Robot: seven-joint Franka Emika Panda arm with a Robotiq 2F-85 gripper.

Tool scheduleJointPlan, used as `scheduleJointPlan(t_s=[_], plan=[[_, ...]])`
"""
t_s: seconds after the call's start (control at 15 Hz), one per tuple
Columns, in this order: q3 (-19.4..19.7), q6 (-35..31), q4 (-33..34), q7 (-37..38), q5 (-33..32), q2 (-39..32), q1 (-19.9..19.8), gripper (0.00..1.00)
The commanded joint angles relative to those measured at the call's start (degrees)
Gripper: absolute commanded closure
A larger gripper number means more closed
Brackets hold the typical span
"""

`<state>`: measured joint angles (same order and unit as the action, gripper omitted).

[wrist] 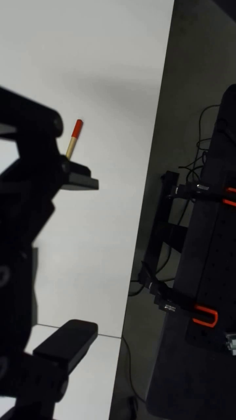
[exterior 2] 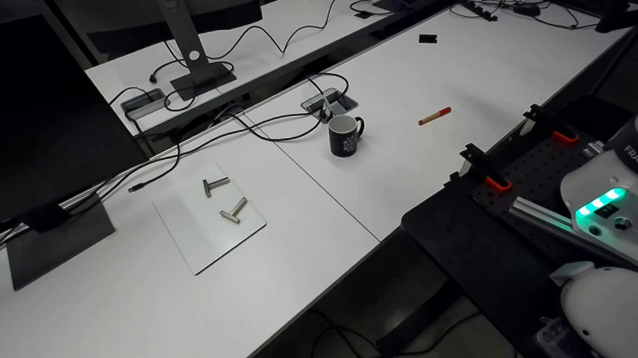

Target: Put the sharpie in the mug

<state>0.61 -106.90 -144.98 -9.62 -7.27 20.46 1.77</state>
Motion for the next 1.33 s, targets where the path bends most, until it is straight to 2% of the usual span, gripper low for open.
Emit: scheduleJointPlan(t_s=[0.0,0.2,0.6,1.13,1.27], plan=[[-0.8,-3.2,4.7,4.8,0.7,-9.7,-0.5,0.0],[-0.7,-7.6,6.8,9.4,0.8,-14.6,-1.1,0.0],[0.0,-13.5,9.7,23.1,-5.3,-23.7,-2.7,0.0],[3.0,-13.4,12.4,40.4,-6.9,-31.9,-2.3,0.0],[2.8,-10.2,12.8,37.9,-6.6,-31.1,-1.8,0.0]])
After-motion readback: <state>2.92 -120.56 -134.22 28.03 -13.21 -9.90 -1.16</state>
